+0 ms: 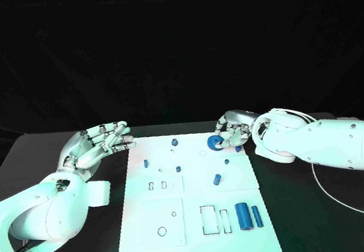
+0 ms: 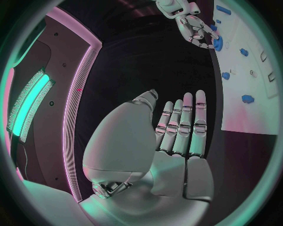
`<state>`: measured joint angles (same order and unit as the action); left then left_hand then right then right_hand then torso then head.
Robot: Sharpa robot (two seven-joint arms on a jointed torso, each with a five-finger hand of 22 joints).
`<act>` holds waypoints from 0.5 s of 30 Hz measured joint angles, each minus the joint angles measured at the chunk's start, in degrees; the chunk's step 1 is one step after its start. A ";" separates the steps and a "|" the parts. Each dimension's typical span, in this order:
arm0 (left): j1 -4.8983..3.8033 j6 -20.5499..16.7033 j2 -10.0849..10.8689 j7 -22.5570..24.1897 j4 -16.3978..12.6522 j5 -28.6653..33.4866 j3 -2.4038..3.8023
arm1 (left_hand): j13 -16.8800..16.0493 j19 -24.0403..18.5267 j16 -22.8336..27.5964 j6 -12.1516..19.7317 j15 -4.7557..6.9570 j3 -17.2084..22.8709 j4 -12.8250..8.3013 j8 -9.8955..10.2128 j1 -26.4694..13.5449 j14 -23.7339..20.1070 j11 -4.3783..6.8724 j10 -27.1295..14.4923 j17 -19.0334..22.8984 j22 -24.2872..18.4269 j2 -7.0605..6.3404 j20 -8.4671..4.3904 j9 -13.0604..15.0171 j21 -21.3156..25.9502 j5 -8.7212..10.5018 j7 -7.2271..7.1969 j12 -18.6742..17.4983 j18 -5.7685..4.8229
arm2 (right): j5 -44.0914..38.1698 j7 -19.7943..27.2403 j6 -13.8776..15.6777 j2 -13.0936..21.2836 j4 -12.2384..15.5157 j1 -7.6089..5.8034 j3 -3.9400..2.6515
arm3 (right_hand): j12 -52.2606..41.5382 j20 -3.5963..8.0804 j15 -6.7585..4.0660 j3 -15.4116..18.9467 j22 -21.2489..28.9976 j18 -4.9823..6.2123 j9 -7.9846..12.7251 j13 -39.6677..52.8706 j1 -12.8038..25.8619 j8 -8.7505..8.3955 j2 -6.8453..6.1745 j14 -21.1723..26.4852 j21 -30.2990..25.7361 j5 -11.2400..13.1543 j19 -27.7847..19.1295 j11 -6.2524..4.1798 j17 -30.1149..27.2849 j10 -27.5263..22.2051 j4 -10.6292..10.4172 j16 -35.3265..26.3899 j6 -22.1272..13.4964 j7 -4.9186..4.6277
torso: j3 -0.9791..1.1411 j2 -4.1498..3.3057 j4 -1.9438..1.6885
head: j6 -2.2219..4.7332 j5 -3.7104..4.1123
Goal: Assemble the parts on the task board
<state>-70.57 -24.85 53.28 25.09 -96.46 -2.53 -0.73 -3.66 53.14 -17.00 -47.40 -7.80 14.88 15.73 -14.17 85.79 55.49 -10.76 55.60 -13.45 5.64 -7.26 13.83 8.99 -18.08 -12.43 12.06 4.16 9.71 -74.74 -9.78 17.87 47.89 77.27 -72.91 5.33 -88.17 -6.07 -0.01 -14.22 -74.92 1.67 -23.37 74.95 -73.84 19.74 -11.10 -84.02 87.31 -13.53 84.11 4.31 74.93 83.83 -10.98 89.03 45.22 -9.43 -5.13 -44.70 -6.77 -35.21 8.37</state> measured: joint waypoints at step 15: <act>0.00 0.12 0.01 -0.11 0.04 0.00 0.00 | 0.00 0.00 0.00 0.00 0.00 0.00 0.00 0.00 0.00 0.00 0.00 0.00 -0.06 -0.05 0.00 0.00 0.00 0.00 0.00 0.00 0.00 0.00 | -0.02 0.26 -0.12 -0.62 -0.94 0.16 -0.11 | -0.75 -0.20 0.21 -2.96 0.01 0.01 -0.12 -0.01 -2.51 1.55 1.25 0.21 0.67 0.91 -0.21 0.16 -0.01 0.16 0.88 0.22 1.17 0.32 | 0.01 0.01 0.03 | -0.24 -0.05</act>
<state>-70.57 -24.73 53.28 24.98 -96.43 -2.53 -0.73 -3.66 53.13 -17.00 -47.40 -7.80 14.88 15.73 -14.17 85.79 55.49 -10.76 55.60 -13.51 5.59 -7.26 13.83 8.99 -18.08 -12.43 12.05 4.17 9.71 -74.76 -9.52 17.75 47.27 76.33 -72.74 5.22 -88.92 -6.27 0.20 -17.18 -74.91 1.69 -23.49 74.94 -76.35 21.29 -9.84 -83.81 87.98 -12.63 83.90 4.47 74.92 84.00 -10.10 89.25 46.38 -9.11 -5.12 -44.69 -6.74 -35.45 8.32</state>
